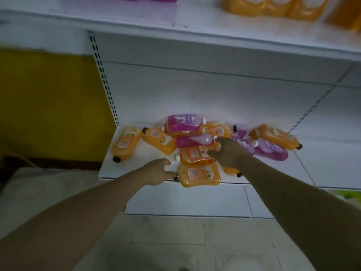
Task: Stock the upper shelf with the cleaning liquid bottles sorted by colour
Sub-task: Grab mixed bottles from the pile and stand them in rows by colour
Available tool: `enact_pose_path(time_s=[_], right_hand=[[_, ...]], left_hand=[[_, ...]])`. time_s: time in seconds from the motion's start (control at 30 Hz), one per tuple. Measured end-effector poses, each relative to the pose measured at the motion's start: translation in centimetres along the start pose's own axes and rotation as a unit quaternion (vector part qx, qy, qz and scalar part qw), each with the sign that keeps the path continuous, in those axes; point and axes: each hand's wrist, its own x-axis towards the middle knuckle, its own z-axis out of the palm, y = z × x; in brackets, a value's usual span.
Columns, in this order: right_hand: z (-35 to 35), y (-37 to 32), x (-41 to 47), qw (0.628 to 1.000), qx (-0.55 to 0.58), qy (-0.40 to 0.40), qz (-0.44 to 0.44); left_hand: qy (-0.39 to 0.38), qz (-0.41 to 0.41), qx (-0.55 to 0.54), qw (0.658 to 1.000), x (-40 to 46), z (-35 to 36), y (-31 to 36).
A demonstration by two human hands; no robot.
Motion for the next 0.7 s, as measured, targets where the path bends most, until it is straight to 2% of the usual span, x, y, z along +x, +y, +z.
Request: enact_pose_path(time_s=[0.33, 0.5, 0.6, 0.7], right_hand=[[6.7, 4.7, 11.0, 0.992, -0.061, -0.075, -0.082], [9.4, 6.4, 12.0, 0.982, -0.134, -0.037, -0.128], [9.7, 6.5, 12.1, 0.984, -0.119, -0.014, -0.132], [9.2, 6.0, 12.1, 0.978, -0.122, 0.045, -0.163]], left_hand=[[0.041, -0.107, -0.189, 0.975, 7.9, 7.2, -0.7], [0.082, -0.126, -0.291, 0.945, 9.2, 8.2, -1.2], [0.097, -0.128, -0.321, 0.934, 9.4, 7.8, -1.3], [0.107, -0.112, -0.337, 0.929, 8.7, 6.1, -1.5]])
